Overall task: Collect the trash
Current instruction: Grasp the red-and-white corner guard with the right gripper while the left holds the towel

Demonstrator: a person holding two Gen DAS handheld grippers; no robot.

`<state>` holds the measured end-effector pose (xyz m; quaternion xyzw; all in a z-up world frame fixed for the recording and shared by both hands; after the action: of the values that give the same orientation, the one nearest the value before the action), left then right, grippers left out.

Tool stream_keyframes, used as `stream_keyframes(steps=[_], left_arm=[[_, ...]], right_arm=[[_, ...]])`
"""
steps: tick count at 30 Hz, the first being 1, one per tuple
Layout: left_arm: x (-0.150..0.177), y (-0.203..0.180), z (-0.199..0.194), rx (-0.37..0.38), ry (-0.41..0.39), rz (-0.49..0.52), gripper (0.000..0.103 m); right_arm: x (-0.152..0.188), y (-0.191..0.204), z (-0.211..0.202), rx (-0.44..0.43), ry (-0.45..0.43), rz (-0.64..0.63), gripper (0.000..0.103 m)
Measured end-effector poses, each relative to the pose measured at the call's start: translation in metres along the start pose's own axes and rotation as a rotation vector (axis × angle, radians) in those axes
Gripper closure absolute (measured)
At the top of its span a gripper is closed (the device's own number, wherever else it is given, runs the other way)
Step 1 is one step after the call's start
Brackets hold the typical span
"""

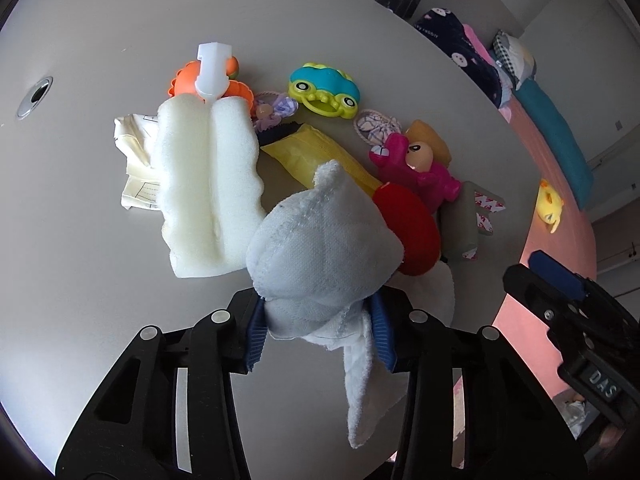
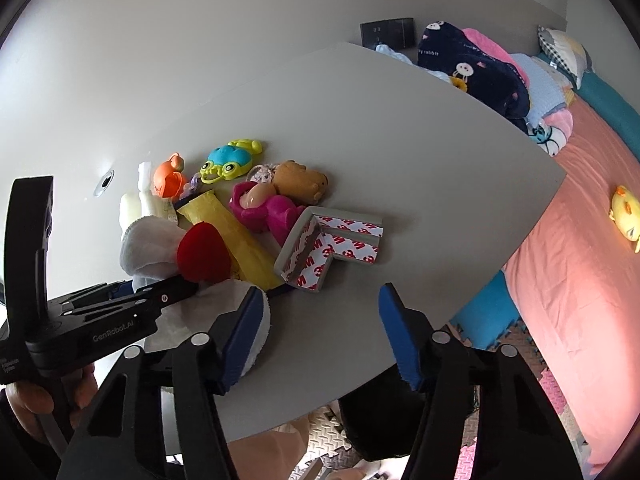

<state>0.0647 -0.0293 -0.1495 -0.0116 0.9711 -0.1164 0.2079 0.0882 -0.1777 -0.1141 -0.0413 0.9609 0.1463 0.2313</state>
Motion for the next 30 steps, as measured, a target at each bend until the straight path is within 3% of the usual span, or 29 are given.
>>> stream_keyframes(steps=[4, 9, 13, 16, 18, 19, 23, 30], left_arm=[[0.007, 0.006, -0.012, -0.034, -0.021, 0.045, 0.063], [0.011, 0.016, -0.026, -0.018, -0.038, 0.038, 0.063], [0.009, 0.02, -0.036, -0.015, -0.062, 0.044, 0.063], [0.008, 0.02, -0.047, 0.004, -0.094, 0.054, 0.063], [0.006, 0.021, -0.054, 0.01, -0.116, 0.052, 0.063], [0.006, 0.022, -0.058, 0.008, -0.125, 0.051, 0.063], [0.003, 0.023, -0.073, -0.007, -0.158, 0.065, 0.063], [-0.003, 0.005, -0.086, -0.017, -0.185, 0.121, 0.063]], right_arm=[[-0.001, 0.006, 0.017, -0.03, 0.053, 0.038, 0.059], [-0.009, 0.017, 0.027, -0.06, 0.059, 0.059, 0.059], [-0.012, 0.023, 0.038, -0.033, 0.069, 0.047, 0.06], [-0.012, 0.024, 0.045, -0.027, 0.085, 0.042, 0.068], [-0.011, 0.026, 0.048, -0.019, 0.09, 0.029, 0.083], [-0.011, 0.026, 0.049, -0.021, 0.097, 0.025, 0.084], [-0.008, 0.026, 0.046, -0.039, 0.099, 0.019, 0.09], [-0.011, 0.02, 0.016, -0.065, 0.035, 0.024, 0.091]])
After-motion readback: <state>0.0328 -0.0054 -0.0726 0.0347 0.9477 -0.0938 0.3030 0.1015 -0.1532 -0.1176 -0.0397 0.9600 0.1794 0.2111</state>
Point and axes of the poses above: each gripper's, at about its wrist camera, not at the fingertips, and z roughly the way its jaws point, y to its left, x to its underside, the point moved 10 cm from there along z, roughly the way its jaws point, and after that the axes turned 8 degrees about z, right-handed, at the moved point
